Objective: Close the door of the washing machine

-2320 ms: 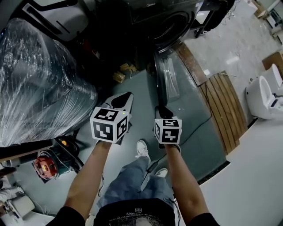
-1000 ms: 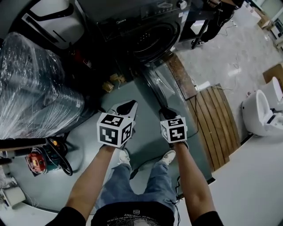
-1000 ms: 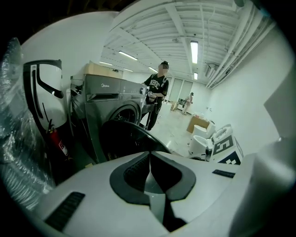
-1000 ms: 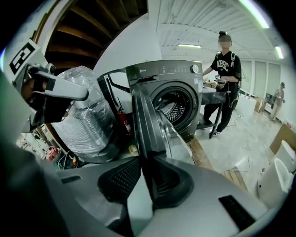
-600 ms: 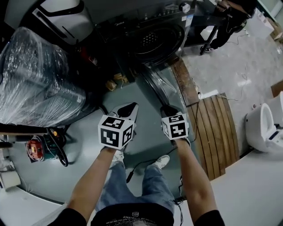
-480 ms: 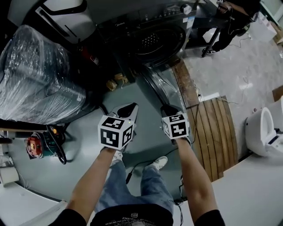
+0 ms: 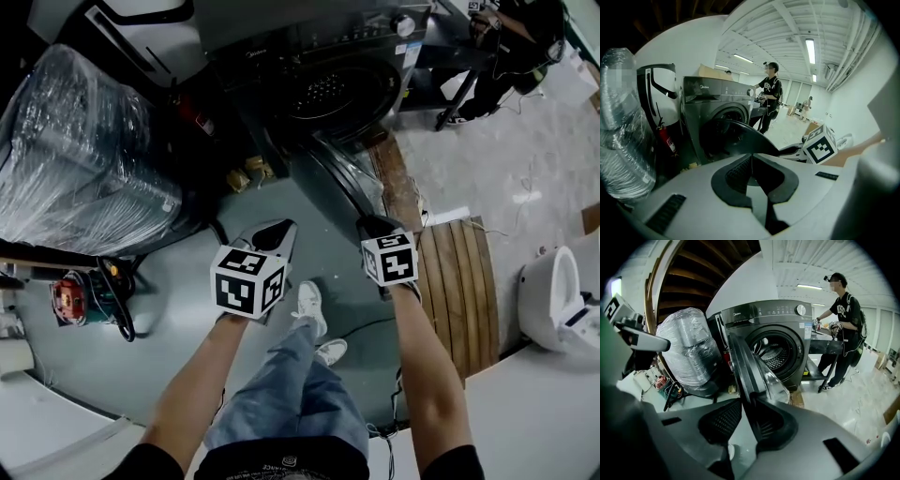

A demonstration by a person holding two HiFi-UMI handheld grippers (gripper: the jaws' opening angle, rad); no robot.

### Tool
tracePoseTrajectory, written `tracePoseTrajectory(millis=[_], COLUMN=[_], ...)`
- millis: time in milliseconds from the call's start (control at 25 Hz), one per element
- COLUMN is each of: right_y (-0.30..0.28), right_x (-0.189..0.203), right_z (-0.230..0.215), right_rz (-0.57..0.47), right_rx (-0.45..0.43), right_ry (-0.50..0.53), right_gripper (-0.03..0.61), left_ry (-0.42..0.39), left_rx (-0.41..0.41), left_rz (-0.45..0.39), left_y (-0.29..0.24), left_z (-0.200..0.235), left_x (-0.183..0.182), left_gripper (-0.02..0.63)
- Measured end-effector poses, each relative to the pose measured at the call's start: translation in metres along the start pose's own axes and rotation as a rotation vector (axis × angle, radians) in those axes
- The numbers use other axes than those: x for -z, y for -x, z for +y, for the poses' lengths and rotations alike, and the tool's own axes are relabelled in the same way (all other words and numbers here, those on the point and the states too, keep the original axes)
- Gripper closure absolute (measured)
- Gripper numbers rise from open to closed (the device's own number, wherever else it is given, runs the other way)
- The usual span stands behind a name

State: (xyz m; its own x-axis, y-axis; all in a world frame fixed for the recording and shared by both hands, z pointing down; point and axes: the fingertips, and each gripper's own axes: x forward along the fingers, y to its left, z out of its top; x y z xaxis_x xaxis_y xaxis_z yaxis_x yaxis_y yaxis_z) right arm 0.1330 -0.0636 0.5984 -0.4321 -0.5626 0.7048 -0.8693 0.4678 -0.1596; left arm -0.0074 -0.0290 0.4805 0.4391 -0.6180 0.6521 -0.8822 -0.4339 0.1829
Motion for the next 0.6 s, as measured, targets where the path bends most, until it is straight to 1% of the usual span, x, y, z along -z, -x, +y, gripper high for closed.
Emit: tracePoseTrajectory(millis=[280, 480, 600], right_y=[-0.007, -0.012, -0.018], right_x=[-0.017, -0.03, -0.04], right_z=[-0.047, -0.078, -0.094], right_rz=[0.023, 0.027, 0.035], right_rx=[0.027, 0.044, 0.037], right_ry=[0.015, 0.072, 0.11], right_gripper=[0.462, 0.453, 0.448], left_ry=[0.005, 0.004, 0.004], left_rx=[0.034, 0.06, 0.067], left_rz=[-0.005, -0.005, -0.006], left_y=[-0.039, -0.069, -0.088], left_z=[-0.002, -0.005, -0.002], left_x=[-0.023, -0.045, -0.058], left_gripper=[0.584, 0.584, 0.584])
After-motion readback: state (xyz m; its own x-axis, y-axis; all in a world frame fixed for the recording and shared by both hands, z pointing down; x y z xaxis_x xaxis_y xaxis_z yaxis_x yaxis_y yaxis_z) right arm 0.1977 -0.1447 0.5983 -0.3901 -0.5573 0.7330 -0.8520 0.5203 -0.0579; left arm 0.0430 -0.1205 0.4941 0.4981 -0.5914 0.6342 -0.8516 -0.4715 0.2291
